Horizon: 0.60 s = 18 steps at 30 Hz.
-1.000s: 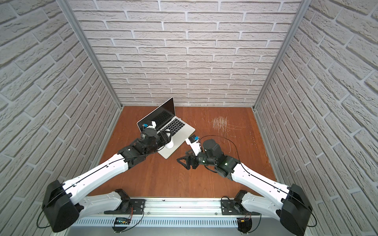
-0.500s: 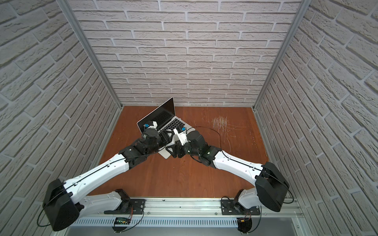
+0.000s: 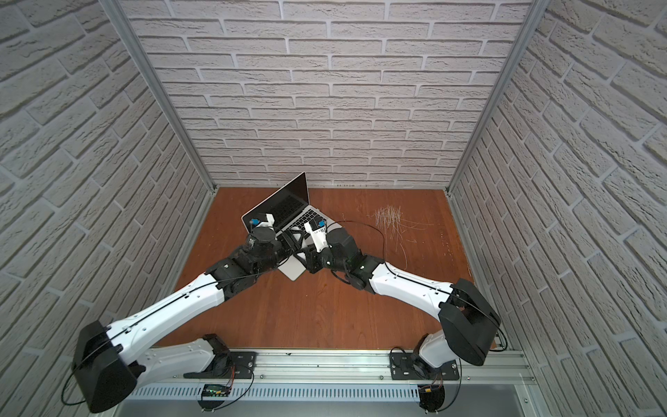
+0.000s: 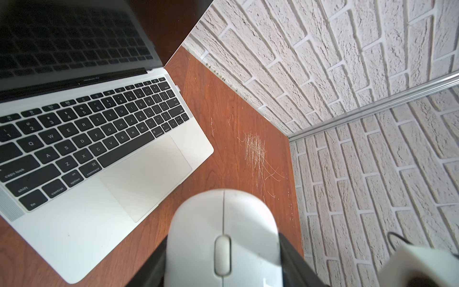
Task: Remove the wireless mouse receiver from the laptop
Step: Place the mouse at the center of the board.
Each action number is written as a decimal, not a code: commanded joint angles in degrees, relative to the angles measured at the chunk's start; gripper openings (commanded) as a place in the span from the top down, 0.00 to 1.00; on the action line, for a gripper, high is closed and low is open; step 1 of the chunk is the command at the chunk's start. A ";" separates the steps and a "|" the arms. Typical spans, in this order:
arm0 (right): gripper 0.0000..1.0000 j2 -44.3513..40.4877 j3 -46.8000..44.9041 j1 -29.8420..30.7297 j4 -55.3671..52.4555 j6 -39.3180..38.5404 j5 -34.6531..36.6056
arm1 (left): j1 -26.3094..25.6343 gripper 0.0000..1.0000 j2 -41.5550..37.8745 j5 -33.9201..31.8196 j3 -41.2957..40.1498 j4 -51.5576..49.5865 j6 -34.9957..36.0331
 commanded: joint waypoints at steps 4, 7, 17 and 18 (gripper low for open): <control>0.82 -0.44 0.69 0.22 1.59 -4.59 0.48 | -0.34 0.33 -1.30 0.02 -0.78 -0.59 -0.48; 0.84 -1.49 0.01 0.02 -0.70 -7.93 1.02 | -0.27 0.04 -2.19 -1.12 -0.37 -3.54 -0.72; 0.89 -5.12 -1.93 2.30 -22.51 -35.63 8.37 | 3.70 0.02 -18.55 -12.28 -1.47 -32.92 -8.82; 0.89 -4.61 -1.95 3.70 -24.16 -38.40 10.32 | 4.66 0.02 -21.16 -12.25 -3.17 -33.97 -9.43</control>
